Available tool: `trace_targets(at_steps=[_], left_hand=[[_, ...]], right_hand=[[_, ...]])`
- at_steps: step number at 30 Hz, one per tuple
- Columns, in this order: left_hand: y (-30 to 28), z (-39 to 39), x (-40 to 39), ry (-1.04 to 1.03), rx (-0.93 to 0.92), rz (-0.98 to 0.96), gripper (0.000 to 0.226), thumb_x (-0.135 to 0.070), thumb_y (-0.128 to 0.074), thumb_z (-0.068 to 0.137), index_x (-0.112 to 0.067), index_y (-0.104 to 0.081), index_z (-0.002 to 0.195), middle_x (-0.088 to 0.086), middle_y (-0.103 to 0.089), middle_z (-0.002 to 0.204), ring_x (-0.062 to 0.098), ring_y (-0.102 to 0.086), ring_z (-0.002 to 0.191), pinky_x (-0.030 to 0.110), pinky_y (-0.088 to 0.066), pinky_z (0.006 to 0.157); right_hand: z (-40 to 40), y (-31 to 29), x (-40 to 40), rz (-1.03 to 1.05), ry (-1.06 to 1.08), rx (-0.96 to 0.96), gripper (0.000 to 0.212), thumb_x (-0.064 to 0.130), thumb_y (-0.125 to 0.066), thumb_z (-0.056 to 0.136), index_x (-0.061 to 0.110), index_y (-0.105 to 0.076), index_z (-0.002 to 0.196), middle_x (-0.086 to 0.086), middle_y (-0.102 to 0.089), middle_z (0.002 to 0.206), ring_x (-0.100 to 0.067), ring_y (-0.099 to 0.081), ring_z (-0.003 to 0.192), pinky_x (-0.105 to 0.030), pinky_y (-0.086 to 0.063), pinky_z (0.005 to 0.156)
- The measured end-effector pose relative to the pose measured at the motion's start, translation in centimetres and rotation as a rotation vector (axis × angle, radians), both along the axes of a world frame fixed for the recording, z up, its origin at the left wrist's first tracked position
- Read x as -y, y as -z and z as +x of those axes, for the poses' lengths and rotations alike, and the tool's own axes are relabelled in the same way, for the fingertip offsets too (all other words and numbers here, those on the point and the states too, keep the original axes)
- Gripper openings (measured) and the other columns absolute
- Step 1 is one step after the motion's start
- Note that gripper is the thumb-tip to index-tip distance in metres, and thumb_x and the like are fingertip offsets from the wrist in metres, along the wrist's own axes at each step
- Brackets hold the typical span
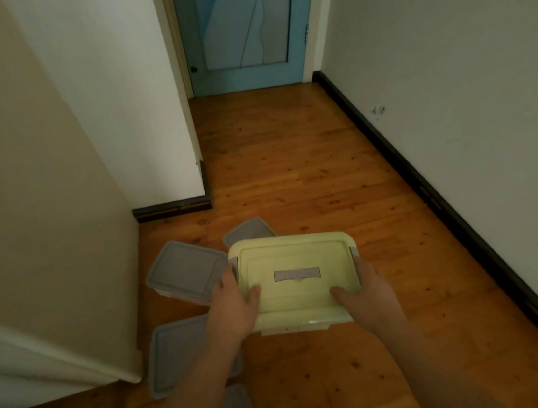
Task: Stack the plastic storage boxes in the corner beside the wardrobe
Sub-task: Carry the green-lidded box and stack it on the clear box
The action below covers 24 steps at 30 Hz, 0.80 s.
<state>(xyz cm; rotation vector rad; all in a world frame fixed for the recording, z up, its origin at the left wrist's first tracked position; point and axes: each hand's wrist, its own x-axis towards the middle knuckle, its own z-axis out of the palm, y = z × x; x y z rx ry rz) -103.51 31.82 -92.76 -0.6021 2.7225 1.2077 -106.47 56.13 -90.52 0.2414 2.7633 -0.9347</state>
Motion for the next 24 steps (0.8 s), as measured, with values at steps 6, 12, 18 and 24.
trace_targets(at_steps=[6,12,18,24], left_hand=[[-10.9,1.0,0.7,-0.054,0.003,-0.012,0.077,-0.048,-0.055,0.093,-0.015,-0.019,0.152,0.013,-0.041,0.145,0.031,-0.048,0.127,0.044,-0.044,0.098],[-22.2,3.4,2.6,-0.105,-0.029,0.014,0.077,-0.048,-0.059,0.091,-0.019,-0.019,0.151,0.012,-0.039,0.145,0.031,-0.051,0.123,0.045,-0.047,0.095],[-32.6,6.5,4.2,-0.177,-0.039,-0.032,0.071,-0.048,-0.058,0.090,-0.020,-0.024,0.146,0.010,-0.042,0.137,0.031,-0.056,0.111,0.038,-0.046,0.084],[-41.8,10.2,5.8,-0.207,-0.039,-0.045,0.074,-0.050,-0.055,0.091,-0.023,-0.019,0.150,0.008,-0.041,0.138,0.027,-0.057,0.110,0.035,-0.046,0.084]], right_hand=[[0.2,-11.1,1.6,0.006,0.045,-0.044,0.079,0.048,-0.065,0.086,0.020,-0.028,0.150,-0.004,-0.043,0.141,-0.024,-0.052,0.119,-0.041,-0.050,0.093],[1.7,-22.0,4.0,0.032,0.061,-0.058,0.071,0.051,-0.061,0.089,0.017,-0.032,0.145,-0.007,-0.044,0.137,-0.026,-0.055,0.112,-0.038,-0.052,0.086],[3.7,-32.1,6.4,0.028,0.020,-0.089,0.069,0.049,-0.058,0.092,0.019,-0.030,0.147,-0.009,-0.039,0.142,-0.027,-0.054,0.115,-0.036,-0.049,0.083],[6.5,-41.3,7.9,0.026,-0.028,-0.107,0.072,0.050,-0.055,0.093,0.023,-0.024,0.152,-0.010,-0.037,0.142,-0.028,-0.053,0.114,-0.037,-0.049,0.085]])
